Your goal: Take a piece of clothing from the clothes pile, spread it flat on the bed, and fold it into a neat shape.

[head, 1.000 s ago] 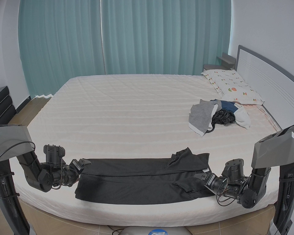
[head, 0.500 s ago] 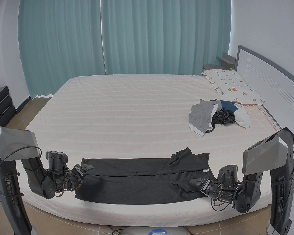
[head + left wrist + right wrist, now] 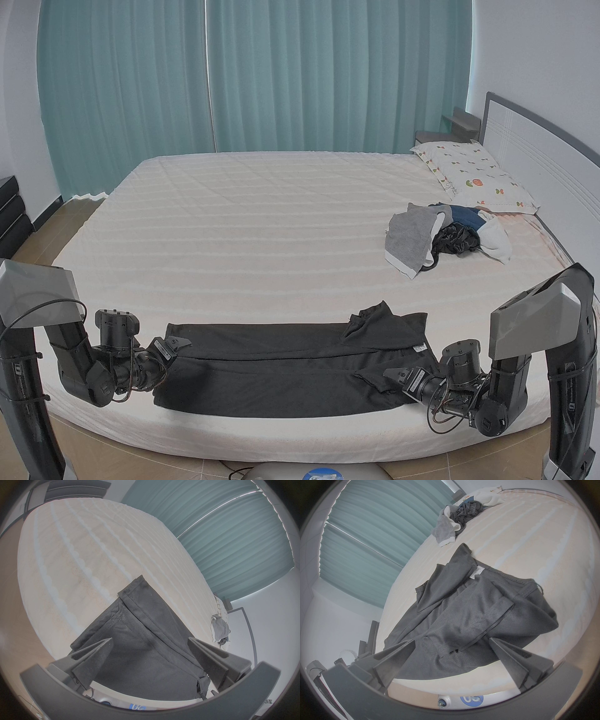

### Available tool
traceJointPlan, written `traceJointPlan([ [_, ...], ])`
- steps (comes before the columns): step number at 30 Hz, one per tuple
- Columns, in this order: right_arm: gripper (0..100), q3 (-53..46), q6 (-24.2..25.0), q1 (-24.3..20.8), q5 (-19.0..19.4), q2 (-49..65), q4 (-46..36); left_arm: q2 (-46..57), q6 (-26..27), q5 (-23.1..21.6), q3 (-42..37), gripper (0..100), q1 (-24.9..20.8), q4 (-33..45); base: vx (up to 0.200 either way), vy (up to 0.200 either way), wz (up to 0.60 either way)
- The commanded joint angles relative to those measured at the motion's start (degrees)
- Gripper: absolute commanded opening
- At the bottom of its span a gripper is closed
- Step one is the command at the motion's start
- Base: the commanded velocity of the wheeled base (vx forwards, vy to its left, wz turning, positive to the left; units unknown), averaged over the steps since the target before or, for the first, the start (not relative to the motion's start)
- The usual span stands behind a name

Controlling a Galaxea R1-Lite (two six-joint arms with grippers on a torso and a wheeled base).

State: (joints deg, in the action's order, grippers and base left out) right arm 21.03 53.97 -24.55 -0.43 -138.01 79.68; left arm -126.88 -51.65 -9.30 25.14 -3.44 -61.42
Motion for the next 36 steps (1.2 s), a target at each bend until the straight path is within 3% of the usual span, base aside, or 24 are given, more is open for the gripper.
traceJointPlan([
  [1, 100, 0.24, -0.18, -0.23, 0.08, -0.51, -0.05, -0.3, 0.06, -0.01, 0.09, 100, -0.08, -0.02, 0.0, 0.0, 0.0],
  [14, 100, 4.46, -3.34, -0.5, -0.45, -2.18, -4.09, -0.39, -0.03, 0.07, 0.09, 100, -0.08, -0.02, 0.0, 0.0, 0.0],
  [15, 0, 4.55, -3.34, -0.41, -0.45, -2.18, -4.09, -0.39, -0.03, 0.07, 0.09, 100, -0.08, -0.02, 0.0, 0.0, 0.0],
  [29, 0, 2.44, -2.9, -0.41, -2.12, -0.68, -3.39, -0.39, 0.06, 0.07, 0.0, 100, -0.08, -0.02, 0.0, 0.0, 0.0],
  [36, 0, 0.06, -0.88, -2.78, -1.42, 3.45, -3.39, -0.39, 0.15, 0.07, -0.09, 100, -0.08, -0.02, 0.0, 0.0, 0.0],
])
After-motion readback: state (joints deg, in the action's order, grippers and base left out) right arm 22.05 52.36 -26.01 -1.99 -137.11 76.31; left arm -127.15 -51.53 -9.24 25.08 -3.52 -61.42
